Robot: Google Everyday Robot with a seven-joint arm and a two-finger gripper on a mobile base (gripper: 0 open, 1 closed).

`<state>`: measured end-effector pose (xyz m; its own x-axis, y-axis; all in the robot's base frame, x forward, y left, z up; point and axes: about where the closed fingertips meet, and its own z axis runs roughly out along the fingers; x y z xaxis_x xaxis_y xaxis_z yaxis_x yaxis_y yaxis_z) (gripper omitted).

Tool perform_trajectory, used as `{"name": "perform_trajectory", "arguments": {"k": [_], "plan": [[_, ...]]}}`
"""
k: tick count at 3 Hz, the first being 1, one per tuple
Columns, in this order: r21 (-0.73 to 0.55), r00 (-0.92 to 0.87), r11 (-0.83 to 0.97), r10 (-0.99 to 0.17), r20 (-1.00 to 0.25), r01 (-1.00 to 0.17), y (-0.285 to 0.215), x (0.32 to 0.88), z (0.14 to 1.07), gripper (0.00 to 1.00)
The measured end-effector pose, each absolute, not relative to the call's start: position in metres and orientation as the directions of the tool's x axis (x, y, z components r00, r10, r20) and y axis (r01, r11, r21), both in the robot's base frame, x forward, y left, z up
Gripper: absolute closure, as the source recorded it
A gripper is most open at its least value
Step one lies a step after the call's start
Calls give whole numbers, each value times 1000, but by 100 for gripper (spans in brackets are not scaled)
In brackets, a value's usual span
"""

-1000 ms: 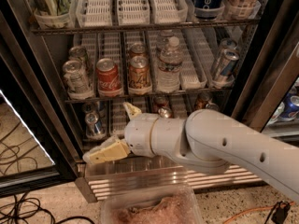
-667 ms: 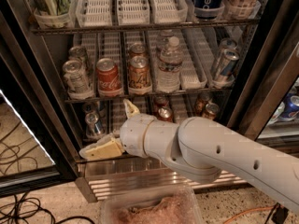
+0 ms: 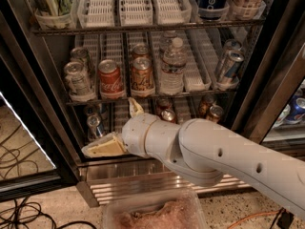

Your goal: Pick coke can from middle shelf of fridge

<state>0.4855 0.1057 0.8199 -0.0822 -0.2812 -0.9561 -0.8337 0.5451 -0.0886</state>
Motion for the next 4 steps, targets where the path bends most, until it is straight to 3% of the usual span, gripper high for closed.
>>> {"name": "perform_trajectory", "arguments": {"k": [4], "plan": [[-153, 8, 596, -237, -971, -788, 103, 527, 826, 0]]}}
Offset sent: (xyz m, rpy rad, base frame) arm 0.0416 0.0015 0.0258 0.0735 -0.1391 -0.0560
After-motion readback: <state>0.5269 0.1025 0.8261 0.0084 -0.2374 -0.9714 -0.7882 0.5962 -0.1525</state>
